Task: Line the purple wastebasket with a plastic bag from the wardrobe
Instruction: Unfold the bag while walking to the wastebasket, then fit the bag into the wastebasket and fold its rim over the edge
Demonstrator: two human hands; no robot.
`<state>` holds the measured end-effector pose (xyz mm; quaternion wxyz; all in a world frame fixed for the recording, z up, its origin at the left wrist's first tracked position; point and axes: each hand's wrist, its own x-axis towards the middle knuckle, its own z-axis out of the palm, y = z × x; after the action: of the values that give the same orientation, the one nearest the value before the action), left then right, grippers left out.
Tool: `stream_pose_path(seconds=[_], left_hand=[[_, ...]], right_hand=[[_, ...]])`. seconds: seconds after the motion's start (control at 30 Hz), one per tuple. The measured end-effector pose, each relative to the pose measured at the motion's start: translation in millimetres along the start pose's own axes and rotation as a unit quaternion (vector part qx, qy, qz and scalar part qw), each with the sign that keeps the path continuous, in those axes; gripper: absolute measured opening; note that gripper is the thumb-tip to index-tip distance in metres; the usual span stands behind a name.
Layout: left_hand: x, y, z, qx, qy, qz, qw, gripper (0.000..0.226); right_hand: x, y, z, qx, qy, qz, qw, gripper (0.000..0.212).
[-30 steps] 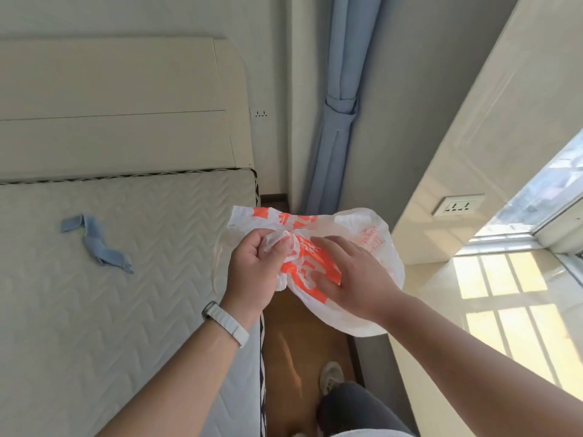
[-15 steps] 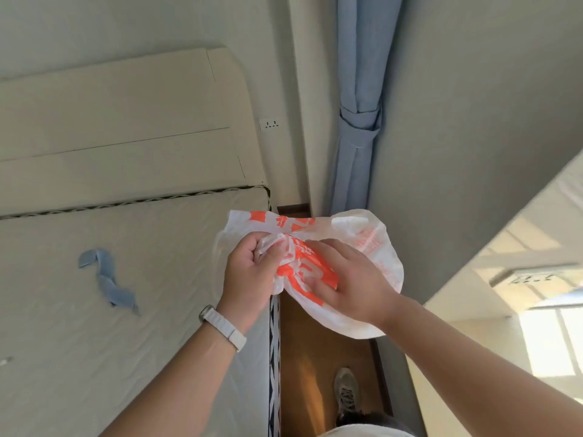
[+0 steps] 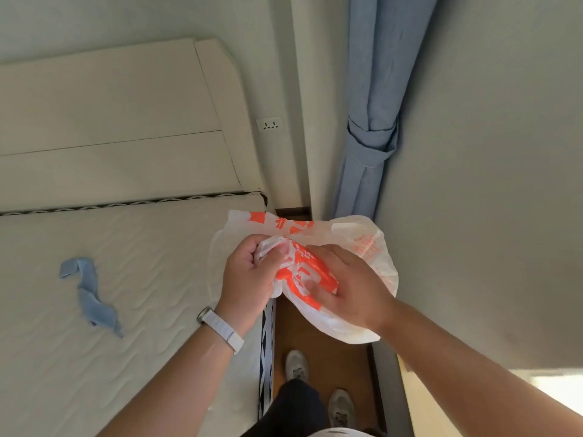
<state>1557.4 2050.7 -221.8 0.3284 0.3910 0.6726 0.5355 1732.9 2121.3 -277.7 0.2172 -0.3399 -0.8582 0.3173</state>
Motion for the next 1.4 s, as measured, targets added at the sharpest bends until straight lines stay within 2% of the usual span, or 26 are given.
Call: stream_pose_path(seconds=[0.2,0.4,0.53,0.83,1.0,1.2,1.3,1.4], left_hand=[[63.8,-32.6,6.6,0.002,-0.021,-0.039,0.999,0.008],[139.9,-90.3,9.2,0.028,-0.045,-0.072,0.996,0.032],[187.7,-141.2,13.9,0.05,-0.05,-0.106,0.992,0.017],[259.0,-285.6,38.6,0.073,-0.043,-0.136,0.987,0.009],[268.6,-374.3,62.4,0.111,-0.048,-0.119,0.985,0.011],[268.4,-463.9,103.7,0.162,-0.071,-0.062,0.982,0.007],[269.7,-498.3,122.1,0.189,-0.093,-0.037,0.977,0.02],[271.9,-529.3,140.5,0.226,-0.126,0.007,0.966,0.026]], right_hand=[[46.4,32.7,19.9,-0.02,0.017,0.037,0.999,0.054],[98.7,79.1,54.0,-0.03,-0.021,0.104,0.994,0.055],[136.8,112.5,87.4,-0.025,-0.042,0.123,0.991,0.055],[171.6,219.1,197.4,0.022,-0.069,0.147,0.986,0.056],[161.5,282.3,264.4,0.04,-0.053,0.174,0.982,0.062],[134.1,358.4,323.1,0.032,-0.059,0.197,0.978,0.066],[129.6,394.7,351.8,0.033,-0.065,0.204,0.976,0.057],[125.1,425.8,372.9,0.03,-0.047,0.177,0.983,0.054]])
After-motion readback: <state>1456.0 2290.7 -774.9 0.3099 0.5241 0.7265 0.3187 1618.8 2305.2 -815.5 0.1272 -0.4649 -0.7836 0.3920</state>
